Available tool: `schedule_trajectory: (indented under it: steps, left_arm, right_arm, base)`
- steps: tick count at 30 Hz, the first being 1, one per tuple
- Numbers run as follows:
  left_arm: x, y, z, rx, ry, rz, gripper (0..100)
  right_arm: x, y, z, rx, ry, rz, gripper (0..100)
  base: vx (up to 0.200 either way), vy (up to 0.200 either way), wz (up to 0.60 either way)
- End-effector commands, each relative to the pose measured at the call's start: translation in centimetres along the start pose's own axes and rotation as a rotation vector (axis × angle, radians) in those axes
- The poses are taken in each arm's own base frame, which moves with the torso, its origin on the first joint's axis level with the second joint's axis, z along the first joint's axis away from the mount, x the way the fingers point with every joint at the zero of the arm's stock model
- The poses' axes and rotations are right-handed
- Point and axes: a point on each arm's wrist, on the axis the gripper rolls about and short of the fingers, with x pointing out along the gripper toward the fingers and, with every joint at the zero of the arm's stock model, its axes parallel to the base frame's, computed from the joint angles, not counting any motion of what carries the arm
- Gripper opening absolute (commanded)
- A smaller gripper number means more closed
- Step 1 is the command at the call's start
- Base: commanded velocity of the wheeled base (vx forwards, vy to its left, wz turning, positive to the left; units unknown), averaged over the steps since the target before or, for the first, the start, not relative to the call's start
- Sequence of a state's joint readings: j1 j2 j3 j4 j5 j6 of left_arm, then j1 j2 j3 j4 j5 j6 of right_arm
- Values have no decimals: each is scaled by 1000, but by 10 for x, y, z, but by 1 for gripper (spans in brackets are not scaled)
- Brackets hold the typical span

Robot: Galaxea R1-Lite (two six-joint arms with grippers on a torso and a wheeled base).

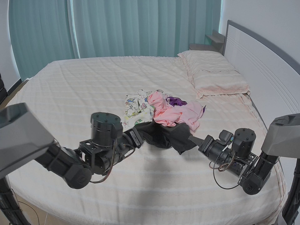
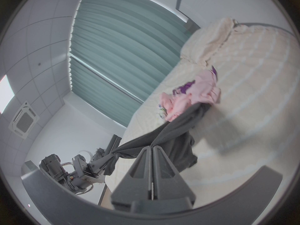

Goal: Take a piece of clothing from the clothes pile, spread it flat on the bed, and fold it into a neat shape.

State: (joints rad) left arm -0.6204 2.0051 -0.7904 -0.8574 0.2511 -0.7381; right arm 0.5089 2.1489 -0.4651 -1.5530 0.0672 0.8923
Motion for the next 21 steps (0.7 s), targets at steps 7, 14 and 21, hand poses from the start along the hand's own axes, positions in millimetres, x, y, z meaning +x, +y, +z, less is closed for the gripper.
schedule_trajectory:
  steps: [7, 14, 21]
  left_arm:
    - [-93, -28, 74, -62, -245, -188, 0]
    - [-134, -31, 101, -30, -359, -249, 0]
    - [-155, -24, 114, 28, -436, -229, 0]
  right_arm:
    - [-54, 83, 73, -164, -248, 300, 0]
    - [-96, 130, 117, -248, -330, 483, 0]
    - [-107, 152, 131, -265, -326, 538, 0]
  base:
    - [0, 0, 0]
    - [0, 0, 0]
    - [0, 0, 0]
